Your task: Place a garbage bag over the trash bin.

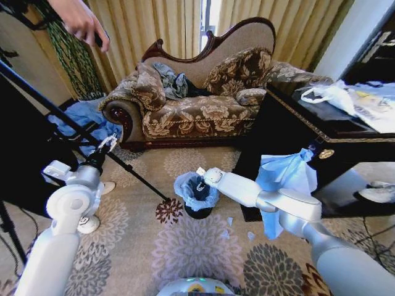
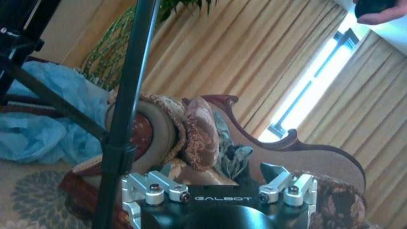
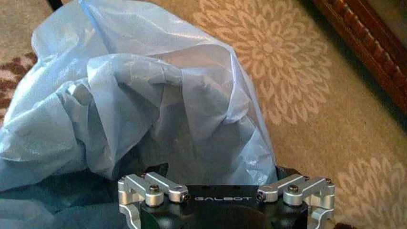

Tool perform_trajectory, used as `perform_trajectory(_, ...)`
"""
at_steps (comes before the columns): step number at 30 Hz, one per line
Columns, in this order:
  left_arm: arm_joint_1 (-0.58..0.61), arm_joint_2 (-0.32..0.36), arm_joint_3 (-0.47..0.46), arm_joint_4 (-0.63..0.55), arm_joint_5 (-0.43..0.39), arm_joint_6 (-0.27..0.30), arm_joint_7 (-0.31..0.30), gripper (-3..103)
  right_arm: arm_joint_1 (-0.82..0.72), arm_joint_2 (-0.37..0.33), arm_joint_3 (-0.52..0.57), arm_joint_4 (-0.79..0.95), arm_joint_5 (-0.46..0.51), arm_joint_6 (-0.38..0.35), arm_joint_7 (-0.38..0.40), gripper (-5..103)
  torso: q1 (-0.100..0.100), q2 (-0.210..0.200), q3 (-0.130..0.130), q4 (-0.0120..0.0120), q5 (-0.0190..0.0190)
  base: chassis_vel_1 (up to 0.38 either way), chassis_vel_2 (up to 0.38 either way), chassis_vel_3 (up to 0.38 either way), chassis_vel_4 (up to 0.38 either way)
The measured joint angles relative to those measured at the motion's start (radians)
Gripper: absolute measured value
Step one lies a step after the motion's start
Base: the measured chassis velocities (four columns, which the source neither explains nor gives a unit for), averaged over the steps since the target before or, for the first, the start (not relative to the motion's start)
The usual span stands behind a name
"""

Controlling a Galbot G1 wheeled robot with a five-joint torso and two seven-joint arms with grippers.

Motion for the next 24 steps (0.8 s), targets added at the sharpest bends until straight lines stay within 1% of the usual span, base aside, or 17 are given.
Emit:
perform_trajectory(3, 0.013, -0.006, -0.004, -0.009, 0.0, 0.0, 0.0, 97, 0.01, 0.018, -0.006, -0.019, 0.0, -0.002, -0.02, 100, 0.0, 0.0, 0.0, 0.0002, 0.0, 0.0, 0.0, 0.0, 0.0)
perform_trajectory(5, 0.027, -0.009, -0.012, -0.015, 0.0, -0.001, 0.0, 97, 0.016, 0.044, -0.004, -0.046, -0.005, -0.002, -0.034, 100, 0.0, 0.0, 0.0, 0.0004, 0.0, 0.0, 0.0, 0.0, 0.0)
perform_trajectory(9, 0.046, -0.01, -0.026, -0.024, 0.0, -0.003, 0.002, 97, 0.019, 0.055, 0.004, -0.066, -0.013, 0.003, -0.043, 100, 0.0, 0.0, 0.0, 0.0006, 0.0001, 0.0, 0.0, 0.0, 0.0)
perform_trajectory(19, 0.07, -0.011, -0.034, -0.048, -0.003, -0.005, 0.003, 97, 0.03, 0.053, 0.038, -0.086, -0.041, 0.01, -0.056, 100, 0.0, 0.0, 0.0, 0.0003, 0.0001, 0.0, 0.0, 0.0, 0.0)
perform_trajectory(24, 0.079, -0.004, -0.04, -0.057, -0.006, -0.006, 0.002, 97, 0.039, 0.032, 0.041, -0.073, -0.042, 0.003, -0.061, 100, 0.0, 0.0, 0.0, 0.0004, 0.0001, 0.0, 0.0, 0.0, 0.0)
